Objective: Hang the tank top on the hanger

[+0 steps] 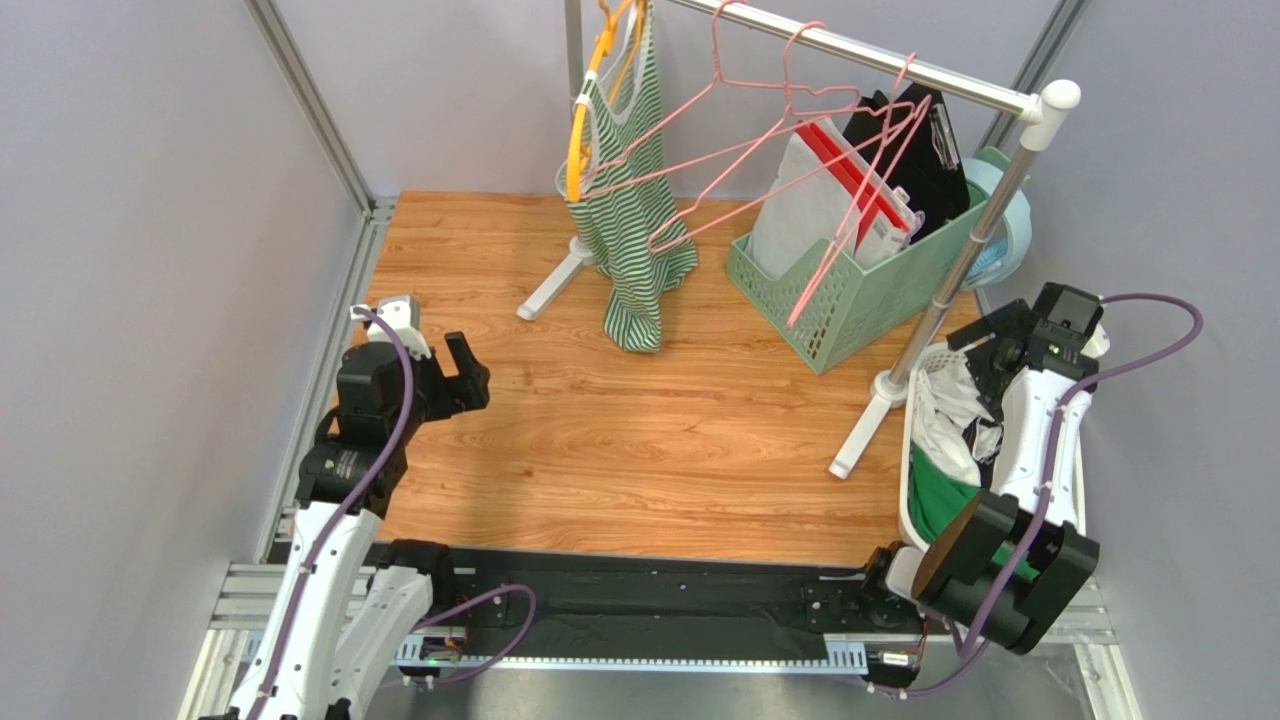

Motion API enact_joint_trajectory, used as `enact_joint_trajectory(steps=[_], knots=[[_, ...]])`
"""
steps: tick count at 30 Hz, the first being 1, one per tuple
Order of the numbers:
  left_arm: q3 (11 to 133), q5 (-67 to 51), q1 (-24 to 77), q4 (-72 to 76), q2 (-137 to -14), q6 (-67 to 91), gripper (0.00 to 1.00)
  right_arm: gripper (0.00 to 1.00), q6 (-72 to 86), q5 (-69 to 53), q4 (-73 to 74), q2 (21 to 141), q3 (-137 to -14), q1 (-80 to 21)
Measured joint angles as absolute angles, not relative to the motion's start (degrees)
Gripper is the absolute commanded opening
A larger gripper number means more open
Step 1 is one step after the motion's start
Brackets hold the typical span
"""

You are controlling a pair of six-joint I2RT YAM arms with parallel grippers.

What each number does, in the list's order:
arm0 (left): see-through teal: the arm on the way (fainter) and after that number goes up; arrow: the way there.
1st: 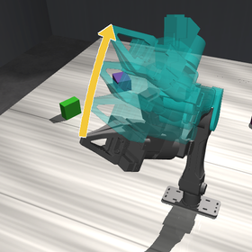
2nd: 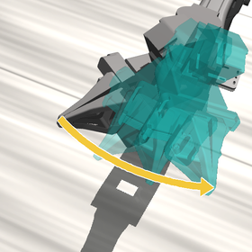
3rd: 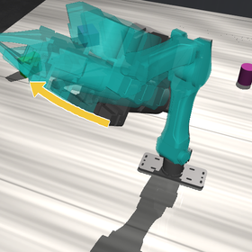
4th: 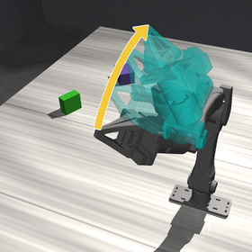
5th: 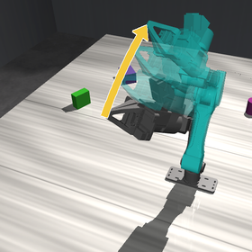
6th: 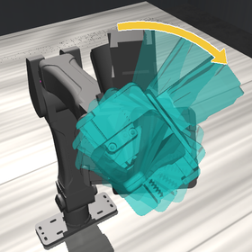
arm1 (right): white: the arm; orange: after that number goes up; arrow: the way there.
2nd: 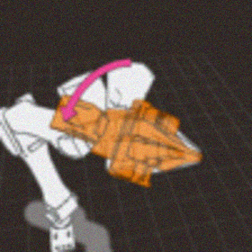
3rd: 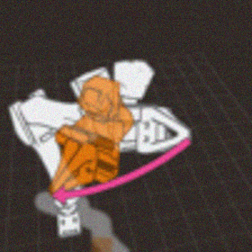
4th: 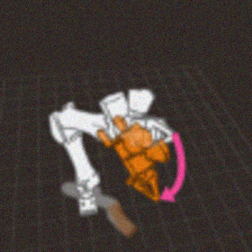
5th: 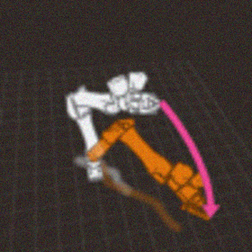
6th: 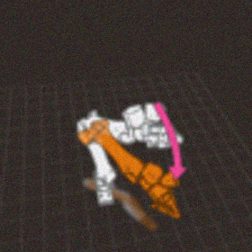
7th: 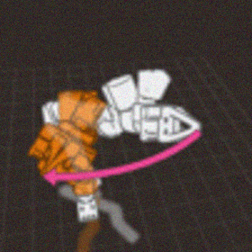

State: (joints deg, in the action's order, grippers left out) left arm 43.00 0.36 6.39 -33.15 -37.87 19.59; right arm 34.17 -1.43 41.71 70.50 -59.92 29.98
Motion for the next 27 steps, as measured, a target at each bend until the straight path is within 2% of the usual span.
enact_joint_trajectory(steps=[9,15,19,21,24,25,27], knots=[[43.0,0.7,6.4,-32.6,-37.3,19.3,0.99,0.78,34.5,1.1,42.7,77.9,-60.3,30.0],[43.0,0.9,6.4,-31.9,-37.1,19.2,0.99,0.63,35.0,1.0,42.4,80.1,-59.9,29.9],[42.9,1.0,6.4,-31.9,-37.0,19.2,0.99,0.45,35.1,0.8,42.0,80.6,-57.9,29.6],[42.9,1.0,6.4,-31.9,-36.9,19.2,0.99,0.42,35.0,0.2,42.0,80.6,-57.0,29.4],[42.9,1.0,6.4,-31.9,-36.8,19.1,0.99,0.28,34.4,-0.6,42.0,81.0,-56.7,29.1],[42.9,1.0,6.4,-31.9,-36.9,19.1,0.99,0.15,34.1,-0.8,41.9,81.3,-56.6,28.9],[42.9,1.0,6.4,-31.9,-36.9,19.1,0.99,0.01,33.4,-1.4,41.5,81.7,-56.1,28.6]])
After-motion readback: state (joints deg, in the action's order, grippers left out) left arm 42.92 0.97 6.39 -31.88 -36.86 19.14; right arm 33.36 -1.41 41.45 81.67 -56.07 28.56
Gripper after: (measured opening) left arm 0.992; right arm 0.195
